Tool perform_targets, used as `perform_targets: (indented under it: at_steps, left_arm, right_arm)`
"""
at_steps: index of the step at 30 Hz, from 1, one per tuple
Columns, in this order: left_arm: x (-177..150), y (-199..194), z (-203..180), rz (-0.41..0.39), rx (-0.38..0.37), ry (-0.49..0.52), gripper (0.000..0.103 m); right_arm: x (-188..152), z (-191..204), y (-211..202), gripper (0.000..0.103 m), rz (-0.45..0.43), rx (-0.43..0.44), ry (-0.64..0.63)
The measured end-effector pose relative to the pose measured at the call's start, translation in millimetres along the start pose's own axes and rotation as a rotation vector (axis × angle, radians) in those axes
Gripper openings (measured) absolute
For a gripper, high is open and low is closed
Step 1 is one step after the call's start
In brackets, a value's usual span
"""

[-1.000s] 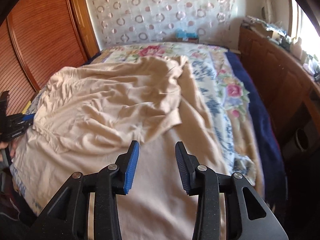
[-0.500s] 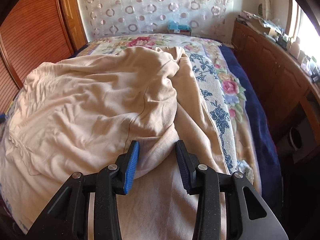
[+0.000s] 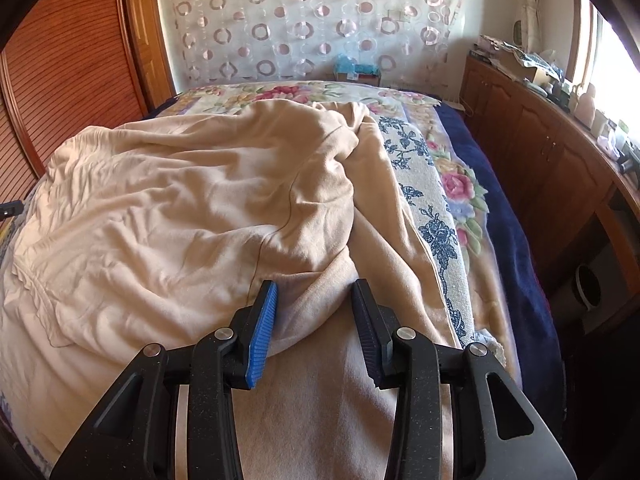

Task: Fold small clothes

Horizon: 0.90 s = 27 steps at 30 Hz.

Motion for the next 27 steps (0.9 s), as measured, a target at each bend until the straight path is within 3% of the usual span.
perform_targets:
  at_steps: [7, 19, 21, 23, 27]
  left_arm:
    - [8, 23, -5, 0.052, 0.019, -0.011, 0.026]
    - [14, 29, -7, 0.035, 0.057, -0.002, 0.025]
    - [17, 28, -9, 0.009, -0.002, 0.039, 0.007]
    - [18, 23, -15, -0.021, -0.012, 0.072, 0.001]
    - [24, 4, -24, -0.077, -0.055, 0.084, 0.0]
  right_arm:
    - [0, -1, 0, 0.038, 0.0, 0.001, 0.0]
    - [-1, 0, 0, 0.039, -0.001, -0.001, -0.001]
    - [-1, -1, 0, 0.039, -0.001, 0.0, 0.002]
    - [-2, 0, 0, 0.039, -0.002, -0.001, 0.009]
    - [-2, -2, -1, 0.039, -0.003, -0.008, 0.005]
Point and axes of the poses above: each gripper's, at about its wrist camera, not at the fingertips, and y roughly the way its jaws point, z to its left, x to its top, the point moved 1 cm from there along y, roughly the way its jaws point, and after that the axes turned 6 degrees about z, right-handed, at the moved point
